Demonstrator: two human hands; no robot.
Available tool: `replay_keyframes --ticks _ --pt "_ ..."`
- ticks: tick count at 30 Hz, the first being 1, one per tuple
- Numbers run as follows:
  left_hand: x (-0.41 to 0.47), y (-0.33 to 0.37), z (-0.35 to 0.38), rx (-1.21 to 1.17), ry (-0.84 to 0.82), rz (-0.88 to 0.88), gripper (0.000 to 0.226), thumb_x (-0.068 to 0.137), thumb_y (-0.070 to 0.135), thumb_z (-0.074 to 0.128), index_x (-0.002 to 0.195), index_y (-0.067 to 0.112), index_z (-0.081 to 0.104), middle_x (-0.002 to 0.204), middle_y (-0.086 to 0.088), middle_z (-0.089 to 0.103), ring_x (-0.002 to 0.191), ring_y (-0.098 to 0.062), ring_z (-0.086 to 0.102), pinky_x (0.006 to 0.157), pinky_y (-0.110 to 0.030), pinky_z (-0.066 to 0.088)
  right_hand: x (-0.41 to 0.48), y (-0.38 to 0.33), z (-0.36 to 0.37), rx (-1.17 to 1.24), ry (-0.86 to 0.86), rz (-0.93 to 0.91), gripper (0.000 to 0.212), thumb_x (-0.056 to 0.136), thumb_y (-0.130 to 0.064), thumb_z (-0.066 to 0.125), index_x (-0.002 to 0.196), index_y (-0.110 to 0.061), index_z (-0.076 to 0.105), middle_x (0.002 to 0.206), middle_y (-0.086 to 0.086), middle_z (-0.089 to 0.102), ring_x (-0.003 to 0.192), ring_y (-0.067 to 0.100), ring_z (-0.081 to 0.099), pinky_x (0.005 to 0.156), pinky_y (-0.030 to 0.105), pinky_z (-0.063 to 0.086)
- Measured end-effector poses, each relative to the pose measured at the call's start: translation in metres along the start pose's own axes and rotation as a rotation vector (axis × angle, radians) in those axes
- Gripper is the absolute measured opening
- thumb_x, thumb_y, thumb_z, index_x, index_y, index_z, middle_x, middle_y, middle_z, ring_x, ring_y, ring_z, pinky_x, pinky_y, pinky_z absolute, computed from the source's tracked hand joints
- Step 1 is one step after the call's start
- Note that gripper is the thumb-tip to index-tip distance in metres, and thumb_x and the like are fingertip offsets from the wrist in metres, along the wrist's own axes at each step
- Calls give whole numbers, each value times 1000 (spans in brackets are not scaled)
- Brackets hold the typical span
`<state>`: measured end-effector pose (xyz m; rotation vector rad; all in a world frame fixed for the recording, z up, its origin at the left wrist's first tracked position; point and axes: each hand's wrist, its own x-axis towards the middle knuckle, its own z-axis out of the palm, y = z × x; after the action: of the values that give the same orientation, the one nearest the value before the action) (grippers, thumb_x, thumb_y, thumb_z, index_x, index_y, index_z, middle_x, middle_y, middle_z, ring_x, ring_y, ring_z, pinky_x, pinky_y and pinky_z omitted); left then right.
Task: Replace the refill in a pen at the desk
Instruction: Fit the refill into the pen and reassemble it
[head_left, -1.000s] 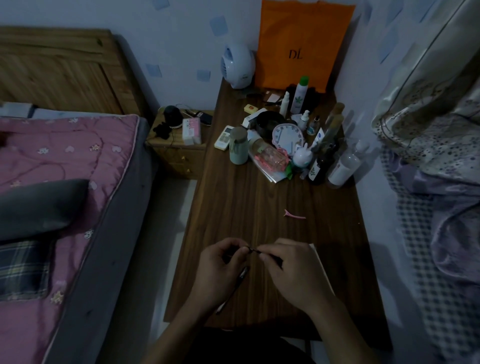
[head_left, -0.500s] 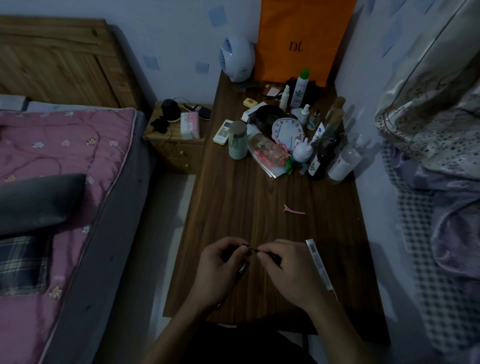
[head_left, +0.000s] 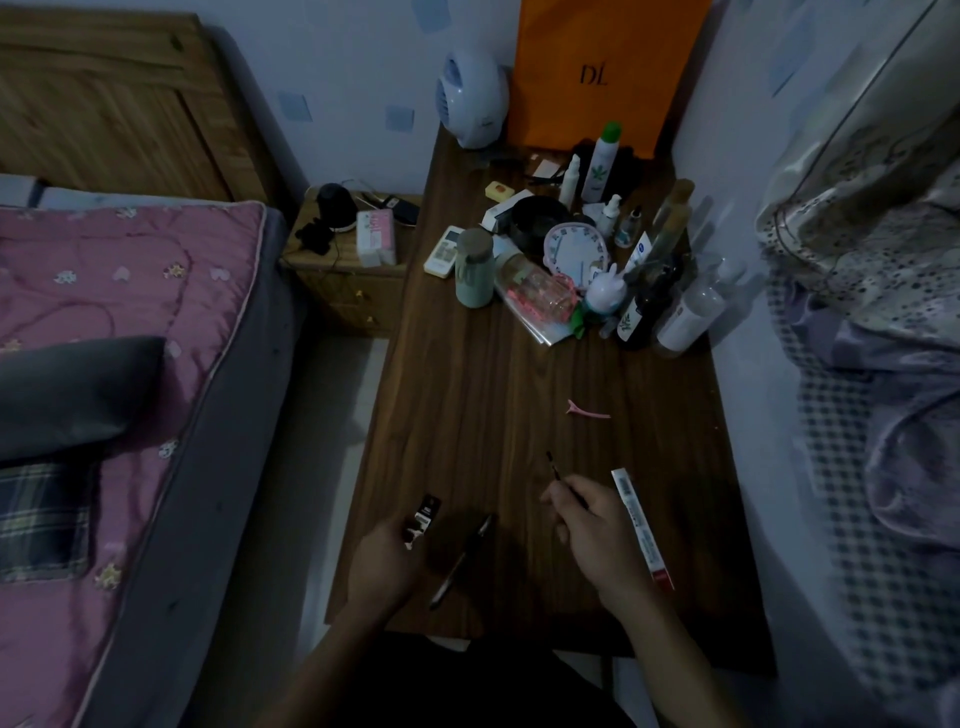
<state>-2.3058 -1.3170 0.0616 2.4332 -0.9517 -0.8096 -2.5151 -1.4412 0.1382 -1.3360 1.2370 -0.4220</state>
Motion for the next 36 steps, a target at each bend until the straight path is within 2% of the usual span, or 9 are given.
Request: replay_keyframes --ticks 3,7,9,12,19,23,29,32,36 --pt "3 -21 10 109 -28 -90 20 89 42 56 87 22 59 84 -1 69 77 -22 66 61 -32 49 3 6 1 69 36 68 34 102 -35 47 74 -33 65 57 -12 49 55 8 46 53 28 37" --pt "5 -34 22 215 -55 -161 34 87 46 57 107 19 56 111 -9 61 98 -28 63 67 -30 41 6 8 4 206 110 137 30 101 -37 50 76 -34 66 72 -5 55 69 15 51 67 33 44" --pt "7 -34 26 260 -61 -177 37 86 46 58 111 18 54 114 -9 59 100 -28 62 66 -32 41 7 8 4 249 120 195 26 99 -39 53 80 -35 70 72 -8 59 68 9 55 66 28 47" --pt "14 -34 30 276 -103 -187 31 91 44 51 105 16 52 108 -10 65 95 -30 66 64 -34 41 9 8 5 242 86 205 33 99 -41 53 71 -34 69 59 -11 51 55 4 47 54 20 39" --pt "23 -30 29 250 -188 -219 32 81 40 53 97 16 69 86 -4 70 86 -27 70 64 -31 52 13 10 13 158 42 216 25 97 -43 54 80 -37 71 77 1 59 70 15 54 63 31 43" --pt "23 -32 31 330 -121 -147 30 90 37 50 115 23 60 110 -6 67 96 -27 67 72 -37 52 14 18 16 98 9 198 20 91 -50 55 86 -39 70 71 -6 56 70 14 54 67 35 43" --pt "22 -25 32 417 -207 -174 23 83 25 53 102 18 63 100 -3 72 90 -25 70 61 -30 43 16 19 19 11 -17 152 22 83 -58 54 92 -44 69 80 -17 70 84 10 66 77 35 52" --pt "22 -22 27 229 -186 -250 20 76 31 59 88 16 67 72 5 64 65 -17 61 50 -23 38 16 18 18 -7 -22 136 34 74 -67 52 90 -43 69 73 -11 68 73 14 64 69 36 51" --pt "24 2 12 -438 -116 -342 18 82 11 65 65 5 63 66 -10 67 60 -23 63 53 -28 41 16 19 16 9 -16 152 28 73 -66 53 92 -51 68 85 -17 71 87 14 68 81 41 56"
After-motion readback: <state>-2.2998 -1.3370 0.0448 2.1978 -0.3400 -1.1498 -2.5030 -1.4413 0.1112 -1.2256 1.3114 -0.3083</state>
